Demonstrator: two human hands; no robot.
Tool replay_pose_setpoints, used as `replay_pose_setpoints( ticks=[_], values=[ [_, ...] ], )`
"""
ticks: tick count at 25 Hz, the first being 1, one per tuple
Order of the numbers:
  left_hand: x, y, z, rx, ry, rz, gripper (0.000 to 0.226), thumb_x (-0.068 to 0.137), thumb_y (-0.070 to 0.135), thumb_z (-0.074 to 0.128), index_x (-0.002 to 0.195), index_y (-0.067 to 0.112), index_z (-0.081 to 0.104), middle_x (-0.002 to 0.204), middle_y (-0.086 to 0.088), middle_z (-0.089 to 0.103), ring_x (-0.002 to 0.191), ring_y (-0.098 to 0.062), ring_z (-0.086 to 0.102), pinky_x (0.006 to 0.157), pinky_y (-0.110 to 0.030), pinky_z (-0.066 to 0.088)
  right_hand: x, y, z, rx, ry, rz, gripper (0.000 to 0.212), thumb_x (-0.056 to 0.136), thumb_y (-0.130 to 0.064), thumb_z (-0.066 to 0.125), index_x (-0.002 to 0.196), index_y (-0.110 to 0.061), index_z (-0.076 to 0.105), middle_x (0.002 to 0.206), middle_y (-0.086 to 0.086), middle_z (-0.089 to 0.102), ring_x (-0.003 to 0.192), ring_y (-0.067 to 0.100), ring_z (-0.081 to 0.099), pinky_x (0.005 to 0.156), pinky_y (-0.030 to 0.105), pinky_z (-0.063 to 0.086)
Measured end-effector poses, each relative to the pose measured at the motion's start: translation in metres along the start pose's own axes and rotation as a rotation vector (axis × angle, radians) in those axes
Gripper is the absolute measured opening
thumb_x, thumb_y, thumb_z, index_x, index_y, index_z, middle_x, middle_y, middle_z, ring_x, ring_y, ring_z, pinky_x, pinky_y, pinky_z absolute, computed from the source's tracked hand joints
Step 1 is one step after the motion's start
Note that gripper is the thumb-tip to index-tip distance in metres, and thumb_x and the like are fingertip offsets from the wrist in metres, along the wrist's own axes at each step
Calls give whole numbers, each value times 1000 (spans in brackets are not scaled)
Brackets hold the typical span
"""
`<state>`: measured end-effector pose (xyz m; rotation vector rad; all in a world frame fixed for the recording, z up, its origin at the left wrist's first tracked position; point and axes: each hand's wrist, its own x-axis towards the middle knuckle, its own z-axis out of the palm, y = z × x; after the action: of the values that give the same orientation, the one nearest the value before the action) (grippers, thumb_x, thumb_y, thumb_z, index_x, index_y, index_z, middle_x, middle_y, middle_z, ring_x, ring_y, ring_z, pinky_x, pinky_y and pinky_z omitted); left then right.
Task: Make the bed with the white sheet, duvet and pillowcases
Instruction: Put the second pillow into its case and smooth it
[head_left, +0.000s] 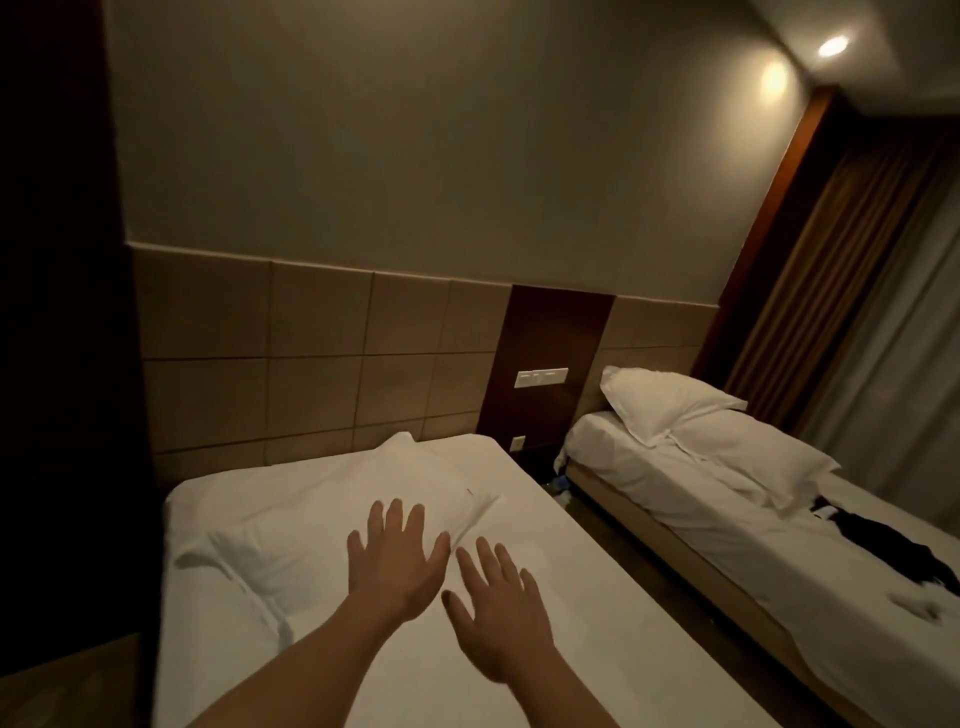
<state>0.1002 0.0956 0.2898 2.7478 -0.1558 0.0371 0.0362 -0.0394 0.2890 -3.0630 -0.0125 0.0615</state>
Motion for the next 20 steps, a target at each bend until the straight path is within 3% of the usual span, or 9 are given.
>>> replay_pose_setpoints(
  ticks=[2, 4, 5, 6, 8, 10, 12, 15, 20],
  values=[
    [38, -13, 39, 4, -76, -41, 69, 100, 64, 14, 160, 30, 12, 169, -1, 3, 155, -26, -6, 122, -52, 5, 49, 11, 28, 16, -86, -16, 97, 73, -73, -20, 159, -39, 11, 167, -9, -2, 155, 20, 4, 121, 51, 10],
    [87, -27, 80, 9, -124, -87, 69, 100, 64, 14, 160, 30, 12, 169, 0, 3, 154, -25, -7, 122, -52, 6, 110, 19, 54, 68, -190, 29, 81, 92, -66, -7, 142, -42, 51, 155, -13, 29, 140, 19, 47, 104, 53, 45],
    [109, -34, 97, 15, -148, -102, 68, 100, 64, 14, 160, 30, 12, 169, 0, 3, 154, -25, -7, 122, -51, 6, 137, 25, 71, 84, -200, 47, 78, 95, -64, -3, 136, -41, 59, 150, -13, 36, 133, 18, 55, 97, 48, 51],
    [132, -43, 116, 13, -180, -108, 68, 100, 63, 14, 160, 30, 13, 168, 0, 4, 154, -25, -6, 122, -51, 7, 163, 32, 89, 76, -258, 45, 83, 92, -65, -8, 142, -39, 53, 155, -11, 30, 140, 20, 46, 105, 49, 45],
    [168, -57, 148, 12, -218, -123, 67, 101, 61, 15, 160, 29, 14, 168, -1, 5, 154, -26, -6, 122, -51, 6, 207, 43, 126, 36, -175, -14, 105, 70, -71, -25, 159, -35, 17, 166, -8, -2, 155, 19, 5, 122, 46, 11],
    [199, -76, 190, 8, -270, -138, 67, 101, 60, 16, 160, 27, 14, 168, -3, 5, 154, -27, -6, 122, -52, 6, 241, 56, 165, 9, -235, -39, 116, 57, -72, -31, 160, -32, 4, 164, -8, -16, 154, 18, -10, 122, 42, -1],
    [224, -100, 235, 15, -342, -166, 68, 102, 60, 16, 160, 26, 14, 168, -4, 5, 154, -28, -5, 121, -53, 5, 273, 62, 212, -1, -289, -18, 107, 66, -72, -27, 161, -31, 3, 165, -6, -15, 154, 18, -11, 123, 42, -2],
    [245, -127, 296, 37, -445, -204, 67, 102, 59, 18, 158, 24, 19, 166, -7, 15, 152, -29, 9, 120, -53, 11, 306, 63, 278, 8, -419, -40, 66, 102, -60, 7, 161, -30, 5, 168, -3, -7, 154, 18, -9, 123, 42, -2],
    [265, -141, 354, 86, -424, -167, 57, 104, 53, 17, 139, 20, 46, 140, -8, 48, 127, -30, 44, 107, -48, 30, 354, 67, 344, -30, -435, -109, 61, 103, -53, 17, 160, -31, 15, 168, -4, 10, 154, 16, 3, 123, 42, 1]
  ],
)
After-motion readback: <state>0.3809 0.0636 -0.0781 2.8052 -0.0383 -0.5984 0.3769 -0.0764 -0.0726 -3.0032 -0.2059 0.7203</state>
